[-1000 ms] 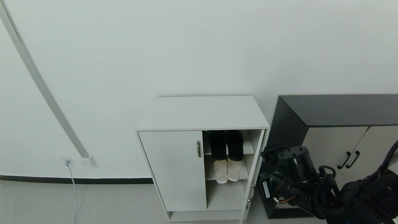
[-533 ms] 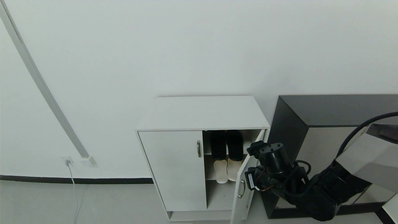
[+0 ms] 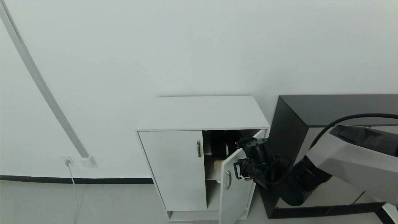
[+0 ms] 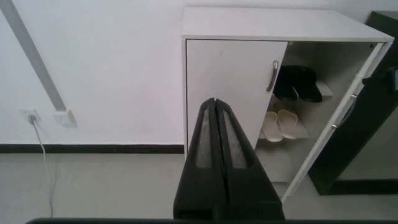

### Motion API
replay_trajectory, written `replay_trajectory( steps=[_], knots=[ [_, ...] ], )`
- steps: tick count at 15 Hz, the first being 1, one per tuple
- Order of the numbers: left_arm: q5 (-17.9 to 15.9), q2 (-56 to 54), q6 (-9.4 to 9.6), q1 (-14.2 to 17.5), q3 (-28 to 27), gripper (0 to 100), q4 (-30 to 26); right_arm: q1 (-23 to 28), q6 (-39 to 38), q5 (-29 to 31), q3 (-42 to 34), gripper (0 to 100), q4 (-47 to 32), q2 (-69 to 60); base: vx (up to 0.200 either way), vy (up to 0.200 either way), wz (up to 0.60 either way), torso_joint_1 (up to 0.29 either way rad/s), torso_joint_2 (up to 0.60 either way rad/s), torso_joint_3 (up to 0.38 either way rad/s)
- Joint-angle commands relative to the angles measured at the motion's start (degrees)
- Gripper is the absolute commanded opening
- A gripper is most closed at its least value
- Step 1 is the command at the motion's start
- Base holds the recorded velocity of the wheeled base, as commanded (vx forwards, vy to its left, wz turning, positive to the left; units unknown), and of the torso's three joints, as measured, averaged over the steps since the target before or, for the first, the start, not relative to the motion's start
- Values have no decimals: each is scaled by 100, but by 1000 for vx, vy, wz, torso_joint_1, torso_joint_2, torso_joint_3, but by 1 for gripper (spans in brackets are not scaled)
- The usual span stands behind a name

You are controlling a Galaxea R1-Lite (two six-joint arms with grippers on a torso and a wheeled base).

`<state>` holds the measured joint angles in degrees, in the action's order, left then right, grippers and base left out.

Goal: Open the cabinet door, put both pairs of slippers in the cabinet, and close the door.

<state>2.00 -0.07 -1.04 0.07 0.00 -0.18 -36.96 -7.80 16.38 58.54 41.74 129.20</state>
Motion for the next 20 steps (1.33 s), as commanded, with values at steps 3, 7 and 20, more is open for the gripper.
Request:
replay_trajectory(
  steps=[3,7,20],
  knots=[
    [2,7,-2,1,0,0,1,66,-2,-4,729,0,36,607,0,0,0,0,0,0],
    [2,7,-2,1,0,0,1,172,-2,-4,1327,0,247,993,0,0,0,0,0,0],
    [11,7,-11,1,0,0,1,330,16,5,2214,0,344,1574,0,0,0,0,0,0]
  ],
)
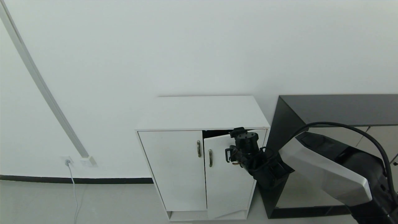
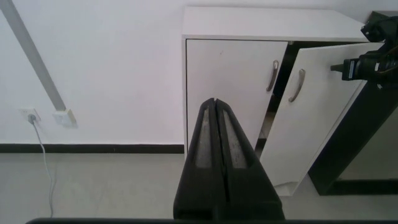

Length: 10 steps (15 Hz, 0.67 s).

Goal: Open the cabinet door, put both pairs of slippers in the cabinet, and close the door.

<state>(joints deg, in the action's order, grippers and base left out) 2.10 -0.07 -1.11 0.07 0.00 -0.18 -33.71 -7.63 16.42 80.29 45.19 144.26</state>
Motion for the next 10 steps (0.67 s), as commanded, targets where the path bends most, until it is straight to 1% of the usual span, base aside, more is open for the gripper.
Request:
replay_trajectory(
  steps=[1,10],
  knots=[
    [1,7,-3,1,0,0,1,13,-2,10,101,0,7,128,0,0,0,0,0,0],
    [1,7,5,1,0,0,1,145,-2,1,505,0,16,471,0,0,0,0,0,0]
  ],
)
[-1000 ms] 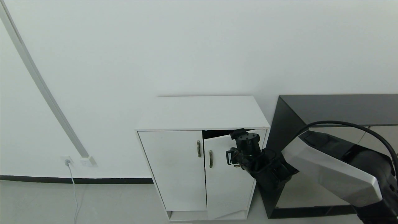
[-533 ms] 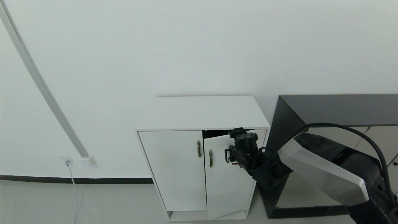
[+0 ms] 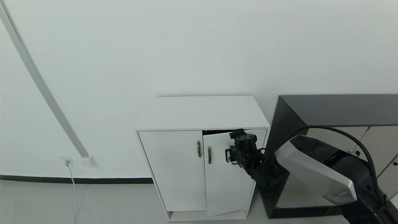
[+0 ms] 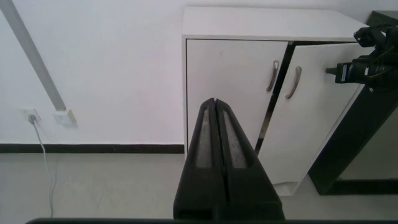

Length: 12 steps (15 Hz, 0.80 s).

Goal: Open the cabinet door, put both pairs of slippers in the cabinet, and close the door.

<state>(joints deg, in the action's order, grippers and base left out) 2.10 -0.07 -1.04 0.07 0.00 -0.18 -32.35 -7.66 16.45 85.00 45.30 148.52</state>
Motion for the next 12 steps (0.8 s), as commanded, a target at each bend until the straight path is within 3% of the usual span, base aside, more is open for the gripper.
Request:
replay_trajectory(
  steps=[1,12],
  knots=[
    [1,7,-2,1,0,0,1,10,1,-1,69,0,5,46,0,0,0,0,0,0],
    [1,7,-2,1,0,0,1,142,1,25,456,0,-4,257,0,0,0,0,0,0]
  ],
)
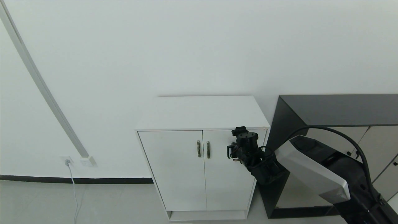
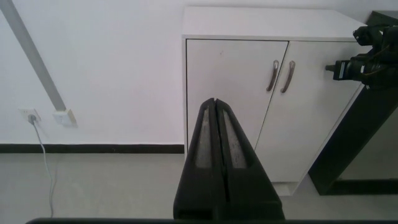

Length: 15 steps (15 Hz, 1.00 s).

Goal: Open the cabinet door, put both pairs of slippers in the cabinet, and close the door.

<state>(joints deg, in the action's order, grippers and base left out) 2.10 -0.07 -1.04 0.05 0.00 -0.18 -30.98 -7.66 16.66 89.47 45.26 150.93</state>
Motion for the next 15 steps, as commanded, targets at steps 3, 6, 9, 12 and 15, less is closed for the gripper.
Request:
replay_trajectory(
  steps=[3,6,9,12,15],
  knots=[
    [1,7,-2,4,0,0,1,4,1,-5,1,0,0,24,0,0,0,0,0,0],
    [1,7,-2,4,0,0,1,30,10,3,53,0,0,59,0,0,0,0,0,0],
    [1,7,-2,4,0,0,1,21,27,3,80,0,0,50,0,0,0,0,0,0],
    [1,7,-2,4,0,0,1,30,36,12,88,0,0,42,0,0,0,0,0,0],
    [1,7,-2,4,0,0,1,30,45,12,159,0,-35,50,0,0,0,0,0,0]
  ],
)
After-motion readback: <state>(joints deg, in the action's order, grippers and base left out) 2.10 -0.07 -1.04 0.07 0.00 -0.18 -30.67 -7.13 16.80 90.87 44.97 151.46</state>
